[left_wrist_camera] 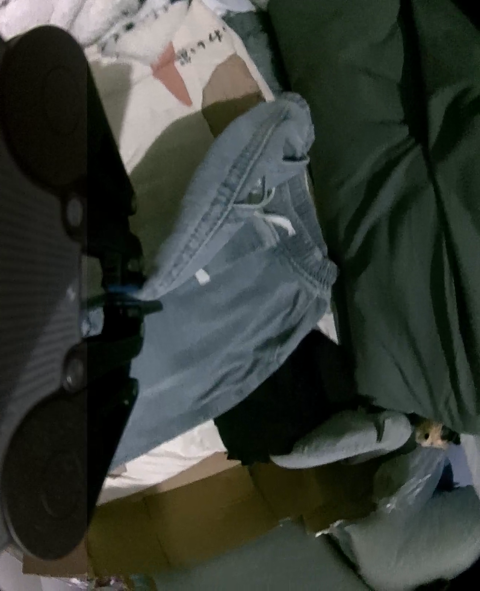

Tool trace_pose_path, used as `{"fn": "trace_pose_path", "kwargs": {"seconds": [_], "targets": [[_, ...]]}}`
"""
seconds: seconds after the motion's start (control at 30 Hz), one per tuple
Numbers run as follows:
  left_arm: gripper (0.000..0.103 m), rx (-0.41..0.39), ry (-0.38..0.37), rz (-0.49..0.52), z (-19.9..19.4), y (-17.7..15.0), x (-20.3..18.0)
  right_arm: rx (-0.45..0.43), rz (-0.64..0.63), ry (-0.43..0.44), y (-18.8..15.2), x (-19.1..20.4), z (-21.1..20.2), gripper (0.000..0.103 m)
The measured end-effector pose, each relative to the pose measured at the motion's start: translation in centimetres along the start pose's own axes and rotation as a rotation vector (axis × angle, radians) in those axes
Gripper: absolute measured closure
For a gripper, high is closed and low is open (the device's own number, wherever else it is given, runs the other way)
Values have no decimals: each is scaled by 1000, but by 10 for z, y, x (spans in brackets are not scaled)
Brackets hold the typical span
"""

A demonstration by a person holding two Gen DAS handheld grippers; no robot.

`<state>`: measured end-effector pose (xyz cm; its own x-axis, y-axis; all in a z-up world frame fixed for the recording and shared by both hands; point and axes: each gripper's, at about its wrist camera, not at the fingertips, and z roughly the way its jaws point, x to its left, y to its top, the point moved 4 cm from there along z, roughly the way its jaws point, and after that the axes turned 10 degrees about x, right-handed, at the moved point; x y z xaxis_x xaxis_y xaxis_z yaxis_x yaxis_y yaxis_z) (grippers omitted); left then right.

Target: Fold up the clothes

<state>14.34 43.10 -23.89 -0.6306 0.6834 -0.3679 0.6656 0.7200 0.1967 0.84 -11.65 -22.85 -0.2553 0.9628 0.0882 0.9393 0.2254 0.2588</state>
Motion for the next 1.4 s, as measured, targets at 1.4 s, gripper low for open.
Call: {"fn": "trace_pose_path", "kwargs": {"seconds": [1.4], "targets": [[99,-10,-42,82,110,45,-120,-131,151,-69,119,-85,61,102]]}}
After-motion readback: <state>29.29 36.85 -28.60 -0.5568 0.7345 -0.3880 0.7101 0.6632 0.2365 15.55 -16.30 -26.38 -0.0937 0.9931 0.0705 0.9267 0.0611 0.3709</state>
